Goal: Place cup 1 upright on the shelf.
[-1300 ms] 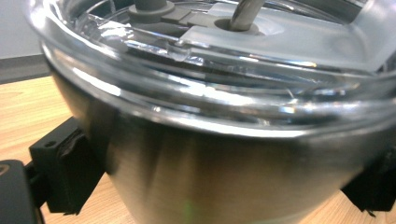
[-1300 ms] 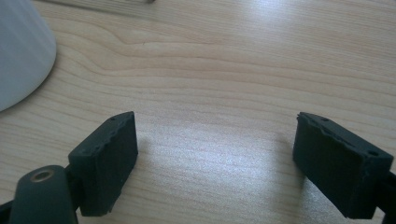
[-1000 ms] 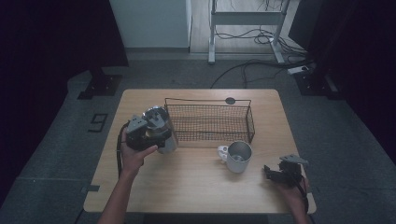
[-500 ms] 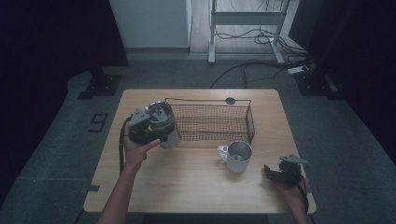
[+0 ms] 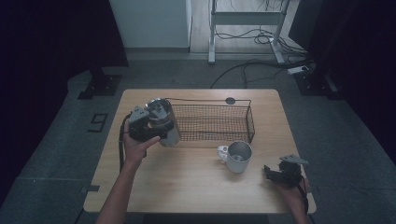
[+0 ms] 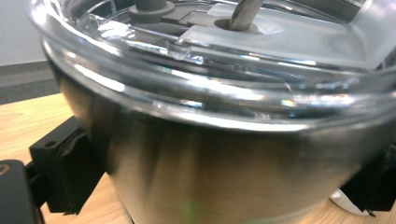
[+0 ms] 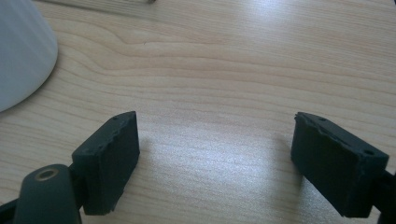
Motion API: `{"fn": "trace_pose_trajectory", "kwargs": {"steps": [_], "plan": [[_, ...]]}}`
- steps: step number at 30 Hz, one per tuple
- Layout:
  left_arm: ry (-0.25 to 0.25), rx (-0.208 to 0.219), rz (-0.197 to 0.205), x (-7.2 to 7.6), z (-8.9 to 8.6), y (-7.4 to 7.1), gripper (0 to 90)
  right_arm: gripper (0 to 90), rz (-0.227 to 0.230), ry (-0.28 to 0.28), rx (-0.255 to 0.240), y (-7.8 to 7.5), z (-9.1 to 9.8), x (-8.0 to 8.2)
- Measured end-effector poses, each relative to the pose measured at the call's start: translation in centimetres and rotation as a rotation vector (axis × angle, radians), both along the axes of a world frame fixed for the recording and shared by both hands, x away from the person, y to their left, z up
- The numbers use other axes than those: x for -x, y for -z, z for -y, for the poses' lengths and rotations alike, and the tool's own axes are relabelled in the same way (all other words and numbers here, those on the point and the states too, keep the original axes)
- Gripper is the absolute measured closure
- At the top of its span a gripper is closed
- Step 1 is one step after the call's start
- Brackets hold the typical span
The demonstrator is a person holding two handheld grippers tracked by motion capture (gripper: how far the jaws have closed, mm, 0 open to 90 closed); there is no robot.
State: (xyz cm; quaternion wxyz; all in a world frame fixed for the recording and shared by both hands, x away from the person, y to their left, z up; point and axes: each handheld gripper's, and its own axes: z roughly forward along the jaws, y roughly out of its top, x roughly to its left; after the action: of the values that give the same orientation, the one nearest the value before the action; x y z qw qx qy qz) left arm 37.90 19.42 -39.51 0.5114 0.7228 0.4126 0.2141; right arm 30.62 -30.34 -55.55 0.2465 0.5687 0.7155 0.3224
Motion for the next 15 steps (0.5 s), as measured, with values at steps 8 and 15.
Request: {"fn": "trace_pose_trajectory", "kwargs": {"steps": [8, 15], "plan": [[-0.002, -0.011, 0.002, -0.8, 0.6, -0.4, 4.1, 15.2, 0.000, 0.000, 0.000, 0.0, 0.0, 0.0], [0.003, -0.025, 0.003, -1.6, 1.3, -0.5, 4.1, 15.1, -0.001, 0.000, -0.001, 0.0, 0.0, 0.0]]}}
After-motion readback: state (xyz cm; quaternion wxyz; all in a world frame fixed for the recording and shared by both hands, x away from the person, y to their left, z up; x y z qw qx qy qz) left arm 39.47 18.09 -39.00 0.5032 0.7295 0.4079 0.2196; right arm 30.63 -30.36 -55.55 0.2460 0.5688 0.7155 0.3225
